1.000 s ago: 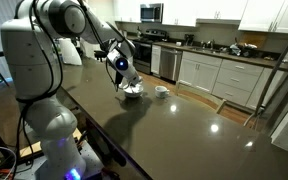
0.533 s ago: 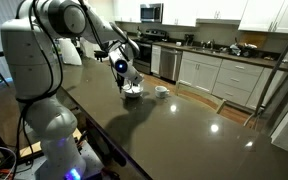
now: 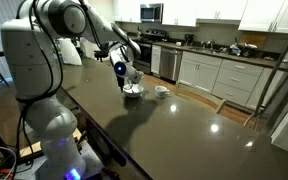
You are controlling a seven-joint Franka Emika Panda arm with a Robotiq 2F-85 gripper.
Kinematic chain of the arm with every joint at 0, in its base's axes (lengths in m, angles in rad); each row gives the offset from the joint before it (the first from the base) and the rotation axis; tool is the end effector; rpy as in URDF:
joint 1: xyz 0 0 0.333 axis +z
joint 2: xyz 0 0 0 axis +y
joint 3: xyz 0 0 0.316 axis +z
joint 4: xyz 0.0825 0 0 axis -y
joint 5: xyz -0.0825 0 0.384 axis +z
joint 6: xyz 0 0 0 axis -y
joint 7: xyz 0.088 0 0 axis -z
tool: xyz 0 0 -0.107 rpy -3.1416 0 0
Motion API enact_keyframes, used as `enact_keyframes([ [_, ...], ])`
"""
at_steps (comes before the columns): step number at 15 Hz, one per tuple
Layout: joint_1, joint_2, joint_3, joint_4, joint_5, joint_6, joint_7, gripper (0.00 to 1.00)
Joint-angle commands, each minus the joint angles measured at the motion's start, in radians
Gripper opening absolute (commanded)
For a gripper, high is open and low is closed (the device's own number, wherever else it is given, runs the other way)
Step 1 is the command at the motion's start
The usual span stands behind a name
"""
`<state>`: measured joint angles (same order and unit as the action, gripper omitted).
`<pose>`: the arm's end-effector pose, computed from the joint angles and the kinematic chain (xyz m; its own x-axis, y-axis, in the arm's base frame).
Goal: Pour the contents in the glass cup into the white bowl
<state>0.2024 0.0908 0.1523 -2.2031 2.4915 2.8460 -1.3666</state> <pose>0.5001 0.1507 0.3317 0.6256 -0.7291 0.2775 -0.2010 -0.4943 -0.8457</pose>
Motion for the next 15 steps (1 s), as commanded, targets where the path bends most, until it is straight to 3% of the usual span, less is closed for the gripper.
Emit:
enact_keyframes([
  [1, 0.004, 0.007, -0.016, 0.013, 0.098, -0.041, -0.137, 0.54],
  [6, 0.003, 0.02, -0.024, 0.01, 0.158, -0.073, -0.216, 0.54],
  [8, 0.002, 0.017, -0.039, 0.013, 0.106, -0.079, -0.175, 0.54],
  [15, 0.005, 0.007, -0.062, 0.007, 0.124, -0.094, -0.187, 0.54],
])
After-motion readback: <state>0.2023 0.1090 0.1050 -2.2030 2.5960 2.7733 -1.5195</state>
